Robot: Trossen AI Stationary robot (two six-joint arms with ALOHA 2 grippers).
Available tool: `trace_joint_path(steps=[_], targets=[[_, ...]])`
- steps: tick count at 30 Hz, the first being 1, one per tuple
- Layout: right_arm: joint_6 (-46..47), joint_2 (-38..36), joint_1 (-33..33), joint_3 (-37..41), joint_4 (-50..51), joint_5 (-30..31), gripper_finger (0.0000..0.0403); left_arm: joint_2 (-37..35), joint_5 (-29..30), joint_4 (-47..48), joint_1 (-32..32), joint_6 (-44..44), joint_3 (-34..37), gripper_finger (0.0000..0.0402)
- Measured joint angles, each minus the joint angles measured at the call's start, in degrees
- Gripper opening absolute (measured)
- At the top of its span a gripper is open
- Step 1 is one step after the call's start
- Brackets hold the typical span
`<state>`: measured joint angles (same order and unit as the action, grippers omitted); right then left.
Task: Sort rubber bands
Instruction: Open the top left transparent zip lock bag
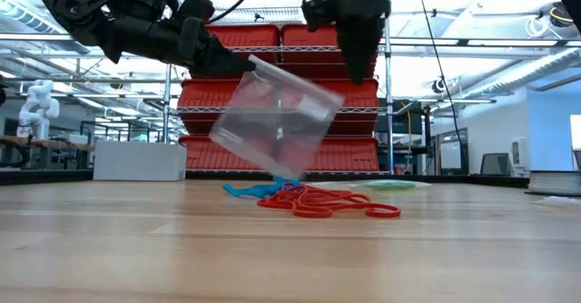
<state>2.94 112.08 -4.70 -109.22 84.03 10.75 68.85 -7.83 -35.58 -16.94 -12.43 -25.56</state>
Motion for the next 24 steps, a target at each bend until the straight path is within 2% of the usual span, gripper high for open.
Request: trace_joint_path(steps=[6,10,13,19,24], targets=[[2.27,-3.77,1.61,-0.1,-1.8,0.01,0.0131,0.01,0.12,-0.05,0.04,0.0,0.0,0.0],[2.34,-5.27,1.84,-0.12,-8.44,1.48,0.0148,0.01,-0.18,0.05,0.06,0.0,0.0,0.0],[-0.36,-5.06,1.82,0.79,-14.62,2.44,0.012,0.01,-0.23,0.07,0.06,0.02,0.0,0.0],[-6.09,-4.93,1.65,6.68,-28.52,3.16,0.0012,0.01,-0.27,0.44,0.08,0.04,0.0,0.0],[-7.28,-4.9,1.32,9.55,-34.06,2.82,0.0007,0.01,-0.41,0.51,0.08,0.04,0.0,0.0]])
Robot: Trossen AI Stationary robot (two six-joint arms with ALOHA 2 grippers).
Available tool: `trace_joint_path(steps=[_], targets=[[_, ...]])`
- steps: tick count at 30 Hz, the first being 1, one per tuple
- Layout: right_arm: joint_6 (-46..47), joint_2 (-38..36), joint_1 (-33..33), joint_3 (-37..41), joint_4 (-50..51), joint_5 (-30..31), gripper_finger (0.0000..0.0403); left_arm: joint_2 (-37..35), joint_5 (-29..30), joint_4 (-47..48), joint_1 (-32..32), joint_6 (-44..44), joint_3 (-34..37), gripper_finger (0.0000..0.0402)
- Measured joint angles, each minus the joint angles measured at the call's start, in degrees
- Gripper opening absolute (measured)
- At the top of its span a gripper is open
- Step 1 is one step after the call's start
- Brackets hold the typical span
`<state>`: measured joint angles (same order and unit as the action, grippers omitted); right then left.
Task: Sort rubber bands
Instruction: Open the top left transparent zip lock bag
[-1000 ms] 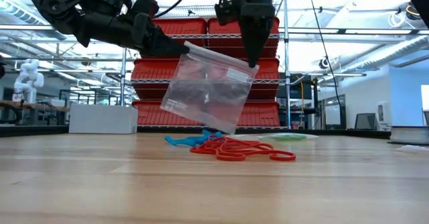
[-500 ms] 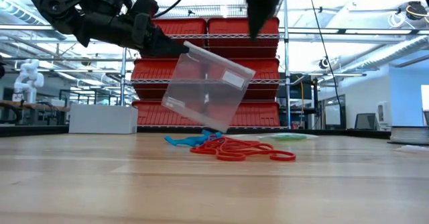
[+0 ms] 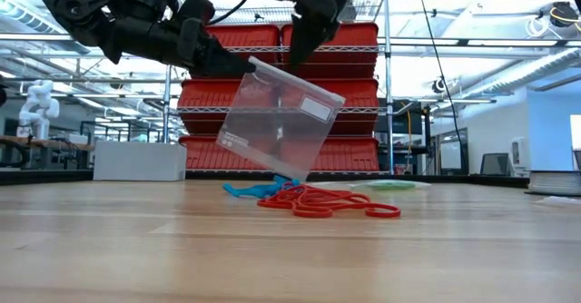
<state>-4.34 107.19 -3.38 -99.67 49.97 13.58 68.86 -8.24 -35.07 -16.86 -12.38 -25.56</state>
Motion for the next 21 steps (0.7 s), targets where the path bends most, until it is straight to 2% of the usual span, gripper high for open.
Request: trace_joint_path(steps=[11,21], targets=[[0.45,-0.45,0.22,1.17,-0.48,4.06,0.0001,0.0,-0.12,0.02,0.0,-0.02,0.0,0.0],[0.61,-0.43,0.11,1.15,-0.04,4.64,0.0,0.0,-0.12,0.02,0.0,-0.02,0.0,0.0]])
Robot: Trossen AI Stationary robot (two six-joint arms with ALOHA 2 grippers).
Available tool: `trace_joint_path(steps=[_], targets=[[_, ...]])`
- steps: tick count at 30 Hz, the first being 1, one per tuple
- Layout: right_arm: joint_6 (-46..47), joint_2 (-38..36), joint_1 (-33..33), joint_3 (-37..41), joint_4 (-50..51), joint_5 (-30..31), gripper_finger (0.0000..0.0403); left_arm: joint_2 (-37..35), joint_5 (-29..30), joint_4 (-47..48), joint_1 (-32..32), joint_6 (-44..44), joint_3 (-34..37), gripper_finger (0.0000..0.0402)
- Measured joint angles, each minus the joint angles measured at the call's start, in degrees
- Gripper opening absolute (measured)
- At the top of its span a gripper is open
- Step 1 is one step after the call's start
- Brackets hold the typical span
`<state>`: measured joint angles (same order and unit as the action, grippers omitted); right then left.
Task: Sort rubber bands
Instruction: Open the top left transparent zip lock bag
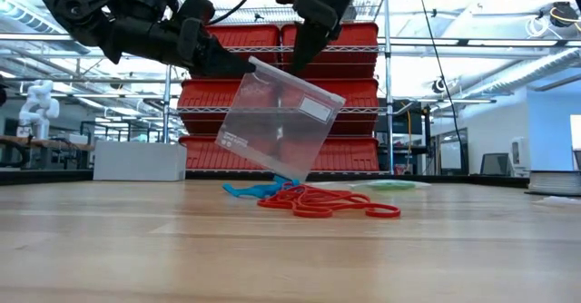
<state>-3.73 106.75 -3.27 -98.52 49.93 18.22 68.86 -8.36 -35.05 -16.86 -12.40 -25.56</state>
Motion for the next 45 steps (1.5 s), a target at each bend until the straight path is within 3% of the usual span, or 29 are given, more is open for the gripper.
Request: trace_joint_path(steps=[16,22,30,34,38,41,45], targets=[[-1.06,1.22,-1.72,-0.09,-3.62,-0.33,0.0,0.0,0.02,-0.02,0.0,0.02,0.0,0.0],[-2.89,2.69,-1.27,0.64,-3.85,-4.88,0.0,0.0,0.02,0.02,0.0,0.04,0.0,0.0],[0.88,-0.84,-0.81,14.03,-17.45,-4.64,0.0,0.0,0.02,1.35,0.0,0.07,0.02,0.0],[3.53,-4.9,-0.85,21.45,-30.21,-1.64,0.0,0.0,0.02,1.3,0.0,0.07,0.02,0.0],[5.0,-6.23,-1.29,23.38,-38.31,-0.4,0.0001,0.0,-0.35,0.84,0.02,0.09,0.02,0.0],[4.39,-5.02,-1.38,23.45,-39.64,-0.67,0.0022,0.0,-0.42,0.83,0.02,0.09,0.02,0.0],[5.32,-3.52,-2.01,23.47,-40.38,-3.88,0.008,0.0,-0.5,0.37,0.02,0.11,0.04,0.0]])
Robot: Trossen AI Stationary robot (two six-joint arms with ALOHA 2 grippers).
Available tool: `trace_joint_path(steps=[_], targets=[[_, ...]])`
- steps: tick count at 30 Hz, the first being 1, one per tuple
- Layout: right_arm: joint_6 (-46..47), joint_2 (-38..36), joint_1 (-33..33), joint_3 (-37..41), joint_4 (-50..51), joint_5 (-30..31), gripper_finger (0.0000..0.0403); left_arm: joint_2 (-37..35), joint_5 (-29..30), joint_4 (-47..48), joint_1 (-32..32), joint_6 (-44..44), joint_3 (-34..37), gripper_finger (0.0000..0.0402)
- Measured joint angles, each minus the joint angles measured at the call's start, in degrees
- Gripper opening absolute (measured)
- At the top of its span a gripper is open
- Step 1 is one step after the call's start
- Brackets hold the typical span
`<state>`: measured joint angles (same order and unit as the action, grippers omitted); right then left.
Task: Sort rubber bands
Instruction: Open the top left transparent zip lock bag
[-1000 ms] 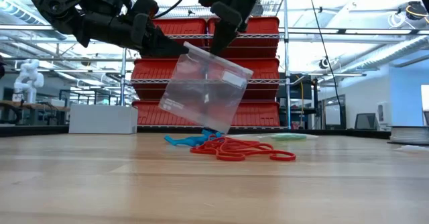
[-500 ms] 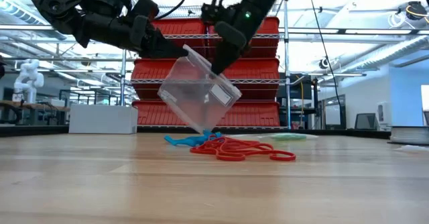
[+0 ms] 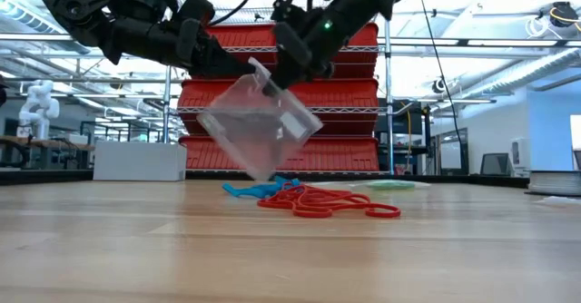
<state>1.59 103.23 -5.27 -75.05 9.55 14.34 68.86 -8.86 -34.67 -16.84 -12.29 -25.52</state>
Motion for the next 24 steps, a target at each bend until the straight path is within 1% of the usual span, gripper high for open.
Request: trace_joint_path(steps=[2,4,6,7,8,10,13,14,17,18,20,24], targets=[[1.01,0.71,-0.3,0.0,-1.03,-1.11,0.0112,0.0,-0.04,0.04,0.0,0.0,0.0,0.0],[1.18,0.92,-0.37,0.02,-1.76,-1.25,0.0136,0.0,-0.05,0.0,0.0,0.19,0.0,0.0],[1.8,1.04,-0.45,0.0,-2.75,-0.81,0.0144,0.0,-0.07,-0.02,0.0,0.21,0.0,0.0],[2.11,1.07,-0.58,0.0,-2.63,-0.73,0.0142,0.0,-0.07,-0.02,0.0,0.41,0.0,0.0],[2.09,1.09,-0.67,0.0,-2.11,-0.69,0.0134,0.0,-0.07,0.0,0.0,0.58,0.0,0.0],[1.46,1.1,-0.68,0.0,-0.72,0.33,0.0106,0.0,-0.09,0.03,0.0,0.99,0.0,0.0],[0.68,1.09,-0.85,0.0,1.05,1.63,0.0033,0.01,-0.09,0.04,0.0,1.07,0.0,0.0],[0.51,1.08,-0.9,0.0,1.06,1.29,0.0017,0.02,-0.09,0.04,0.0,1.07,0.0,0.0],[1.61,1.27,-1.59,0.0,0.87,-4.89,0.0008,0.0,0.09,0.33,0.0,1.06,0.0,0.0],[2.19,1.63,-1.72,0.0,0.32,-6.06,0.0004,0.0,0.52,0.51,0.03,1.03,0.0,0.0],[2.19,2.07,-1.8,0.03,-0.01,-6.36,0.0002,0.0,1.26,0.78,0.04,1.03,0.0,0.0],[2.74,2.88,-1.75,0.0,-5.05,-4.09,0.0009,0.0,1.58,0.61,0.02,1.01,0.0,0.0]])
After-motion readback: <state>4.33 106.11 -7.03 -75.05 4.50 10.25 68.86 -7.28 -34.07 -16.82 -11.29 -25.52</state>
